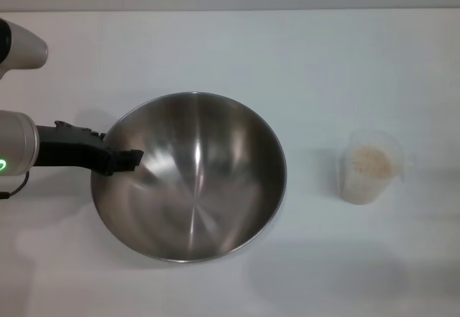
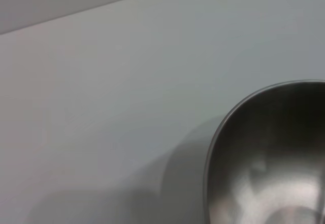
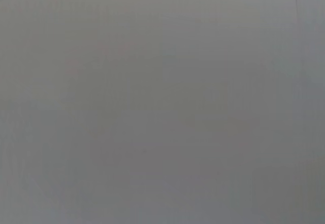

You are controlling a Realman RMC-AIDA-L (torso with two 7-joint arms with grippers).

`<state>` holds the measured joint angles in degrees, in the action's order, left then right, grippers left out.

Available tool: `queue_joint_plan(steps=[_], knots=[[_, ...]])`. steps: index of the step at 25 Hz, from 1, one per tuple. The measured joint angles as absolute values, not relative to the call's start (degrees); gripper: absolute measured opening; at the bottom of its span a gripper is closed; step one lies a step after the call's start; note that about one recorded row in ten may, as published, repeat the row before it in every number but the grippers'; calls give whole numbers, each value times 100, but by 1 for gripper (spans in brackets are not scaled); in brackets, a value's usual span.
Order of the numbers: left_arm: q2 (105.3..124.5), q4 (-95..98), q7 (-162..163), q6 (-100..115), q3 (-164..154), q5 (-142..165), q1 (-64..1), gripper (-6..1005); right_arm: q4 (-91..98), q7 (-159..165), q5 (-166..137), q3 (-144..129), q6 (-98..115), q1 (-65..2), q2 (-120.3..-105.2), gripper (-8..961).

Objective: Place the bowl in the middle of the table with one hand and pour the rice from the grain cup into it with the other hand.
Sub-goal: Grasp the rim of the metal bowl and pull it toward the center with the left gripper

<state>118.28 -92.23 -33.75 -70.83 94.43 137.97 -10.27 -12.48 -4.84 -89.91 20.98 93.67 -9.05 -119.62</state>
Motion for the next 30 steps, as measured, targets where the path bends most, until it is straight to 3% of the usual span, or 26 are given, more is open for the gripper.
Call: queue_joint_plan(steps=[9, 14, 17, 24, 30], knots=[[11830, -9134, -3421, -7121, 9423, 13789, -1159, 521, -1238, -504, -8991, 2101, 9367, -950, -11961, 837], [11830, -9184, -3429, -7137, 9432, 13762, -1172, 306, -1238, -516, -8990, 2105, 9368, -957, -11962, 838], [11826, -9169, -3431, -7235, 9460, 13709, -1256, 87, -1239, -516, -8988, 2109, 9368, -963, -11962, 838], [11821, -9143, -3434, -7469, 9509, 13689, -1478, 48, -1240, -516, -8984, 2110, 9370, -976, -11962, 838], [11816, -9019, -3491, -8060, 9867, 13511, -2054, 44, -1240, -510, -8982, 2110, 9370, -976, -11958, 837]])
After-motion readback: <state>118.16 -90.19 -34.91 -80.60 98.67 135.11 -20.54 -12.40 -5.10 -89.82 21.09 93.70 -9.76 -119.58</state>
